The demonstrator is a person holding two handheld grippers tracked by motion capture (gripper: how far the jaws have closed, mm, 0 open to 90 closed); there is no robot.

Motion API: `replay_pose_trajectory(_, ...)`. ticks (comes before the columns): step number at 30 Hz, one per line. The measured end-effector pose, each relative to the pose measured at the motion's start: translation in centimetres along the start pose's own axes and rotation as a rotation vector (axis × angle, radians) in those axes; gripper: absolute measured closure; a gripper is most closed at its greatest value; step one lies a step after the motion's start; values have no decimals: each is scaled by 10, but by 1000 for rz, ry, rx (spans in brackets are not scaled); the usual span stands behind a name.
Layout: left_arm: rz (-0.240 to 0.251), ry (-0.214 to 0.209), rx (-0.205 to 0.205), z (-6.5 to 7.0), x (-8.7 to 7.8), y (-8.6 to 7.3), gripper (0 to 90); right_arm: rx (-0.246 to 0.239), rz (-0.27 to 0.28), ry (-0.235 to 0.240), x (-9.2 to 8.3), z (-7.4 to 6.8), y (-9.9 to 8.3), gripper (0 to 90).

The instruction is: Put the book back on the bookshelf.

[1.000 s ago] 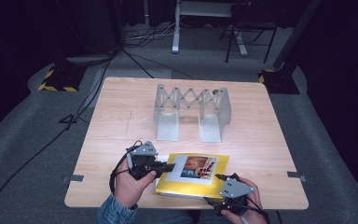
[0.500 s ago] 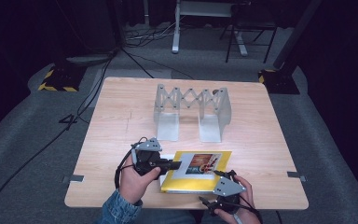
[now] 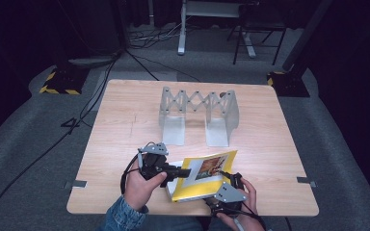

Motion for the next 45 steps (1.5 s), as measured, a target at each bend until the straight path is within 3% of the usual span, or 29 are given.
replay_pose_trajectory(1, -6, -3, -12, 0, 0, -2, 885, -14, 7, -32, 3, 1, 0, 0)
replay_pose_trajectory(3, -6, -13, -20, 0, 0, -2, 885, -24, 4, -43, 4, 1, 0, 0)
replay_pose_trajectory(4, 0, -30, -36, 1, 0, -3, 885, -50, 9, -77, 5, 1, 1, 0)
replay_pose_trajectory(13, 1, -59, -52, 2, -1, -4, 884, -98, 23, -130, 10, 1, 5, 18)
replay_pose_trajectory(15, 3, -53, -55, 1, 0, -4, 884, -121, 20, -103, 9, -1, 7, 219)
replay_pose_trajectory(16, -1, -56, -61, 0, 0, -5, 883, -159, 6, -99, 8, -2, 7, 319)
replay_pose_trajectory(17, -1, -56, -61, 0, 0, -5, 883, -159, 6, -99, 8, -2, 7, 319)
replay_pose_trajectory(19, 1, -50, -64, -1, 1, -5, 882, -263, -36, -109, 6, -6, 9, 485)
replay_pose_trajectory(24, 28, -3, -80, -8, -5, -4, 873, -372, -39, -140, 1, -8, 14, 615)
replay_pose_trajectory(28, 57, 44, -103, -16, -11, -3, 846, -444, -43, -157, -2, -9, 17, 669)
replay_pose_trajectory(30, 77, 89, -109, -22, -15, -2, 807, -470, -41, -158, -3, -10, 19, 688)
replay_pose_trajectory(31, 77, 89, -109, -22, -15, -2, 776, -482, -41, -159, -4, -11, 21, 697)
replay_pose_trajectory(34, 133, 187, -130, -33, -25, -1, 631, -501, -35, -164, -7, -10, 25, 724)
replay_pose_trajectory(40, 204, 342, -117, -48, -42, -1, 422, -481, -23, -155, -12, -4, 33, 760)
replay_pose_trajectory(42, 216, 388, -113, -51, -48, -2, 403, -465, -22, -139, -13, -1, 36, 761)
replay_pose_trajectory(43, 216, 388, -113, -51, -48, -2, 392, -462, -26, -134, -14, -1, 37, 762)
replay_pose_trajectory(44, 230, 433, -107, -56, -55, -3, 380, -458, -25, -133, -14, 0, 37, 762)
replay_pose_trajectory(45, 241, 444, -117, -58, -58, -4, 373, -460, -26, -127, -15, 1, 38, 762)
Point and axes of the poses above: each handheld gripper's, and its own axes: x roughly forward along the jaws, y roughly out of its top, z roughly to its right, the point moved 6 cm from there along x, roughly forward along the jaws, and after that the axes turned 5 degrees about -x, right-handed, at the moved point
